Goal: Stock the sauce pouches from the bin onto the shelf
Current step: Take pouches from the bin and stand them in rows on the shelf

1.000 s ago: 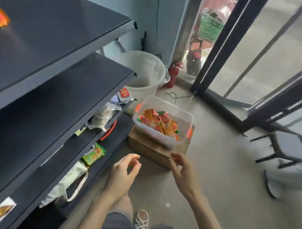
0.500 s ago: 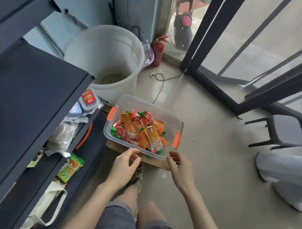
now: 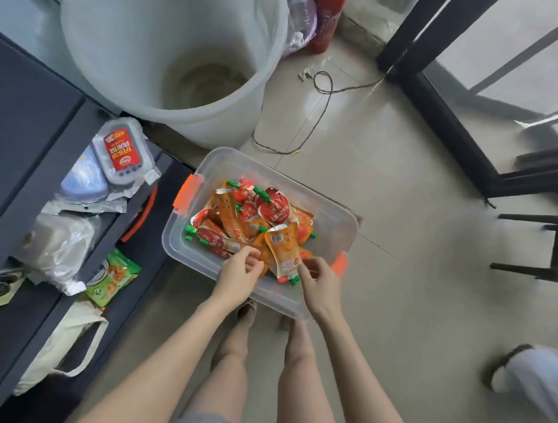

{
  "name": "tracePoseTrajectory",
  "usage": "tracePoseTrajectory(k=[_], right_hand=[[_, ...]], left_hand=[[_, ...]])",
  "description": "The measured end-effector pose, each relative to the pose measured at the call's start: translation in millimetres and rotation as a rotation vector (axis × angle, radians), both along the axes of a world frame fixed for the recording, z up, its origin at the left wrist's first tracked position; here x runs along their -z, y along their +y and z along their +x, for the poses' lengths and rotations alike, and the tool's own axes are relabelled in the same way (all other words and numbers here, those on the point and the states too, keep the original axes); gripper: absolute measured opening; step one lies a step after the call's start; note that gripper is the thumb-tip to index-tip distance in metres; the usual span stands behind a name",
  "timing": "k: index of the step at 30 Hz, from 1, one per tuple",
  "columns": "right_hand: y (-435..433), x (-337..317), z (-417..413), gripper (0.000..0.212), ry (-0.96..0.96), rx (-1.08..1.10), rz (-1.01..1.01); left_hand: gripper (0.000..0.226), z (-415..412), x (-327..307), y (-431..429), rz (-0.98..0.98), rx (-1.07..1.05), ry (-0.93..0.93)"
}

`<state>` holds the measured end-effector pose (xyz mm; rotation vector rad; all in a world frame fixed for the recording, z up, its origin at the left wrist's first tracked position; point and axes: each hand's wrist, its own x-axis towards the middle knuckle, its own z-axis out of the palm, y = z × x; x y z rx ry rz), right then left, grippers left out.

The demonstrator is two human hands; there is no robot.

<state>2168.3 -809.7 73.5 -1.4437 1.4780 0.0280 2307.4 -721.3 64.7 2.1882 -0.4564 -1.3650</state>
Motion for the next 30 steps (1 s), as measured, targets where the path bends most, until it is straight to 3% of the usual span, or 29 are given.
tracePoseTrajectory(k=[7, 16, 19, 22, 25, 27, 30], right_hand=[[-28.8, 89.3, -1.7, 0.019, 0.054, -0.062, 0.134], [-31.0, 174.6, 4.3, 0.039, 0.019, 0.189, 0.328], [-22.3, 182.8, 5.1, 0.031, 0.001, 0.239, 0.331], [-22.1, 176.4, 4.9, 0.017, -0.095, 0.31, 0.31], [-25.2, 165.5, 9.6, 0.02, -0.153, 0.32, 0.264], [-21.4, 161.2, 11.9, 0.037, -0.049, 0.315, 0.183], [-8.2, 152.5, 15.5, 0.048, -0.026, 0.545, 0.256]], left_hand=[[0.028, -1.8, 85.1, -45.1, 0.004, -0.06, -0.05], [0.05, 6.8, 163.4, -72.5, 0.057, 0.274, -0.182], [0.049, 8.9, 168.2, -76.4, 0.055, 0.325, -0.198], [0.035, 19.4, 161.3, -79.6, 0.008, 0.317, -0.142], [0.022, 34.4, 147.5, -76.2, -0.031, 0.157, -0.075], [0.022, 40.0, 136.8, -68.6, -0.042, -0.001, -0.041], [0.019, 37.8, 123.7, -52.6, -0.058, -0.236, 0.025]])
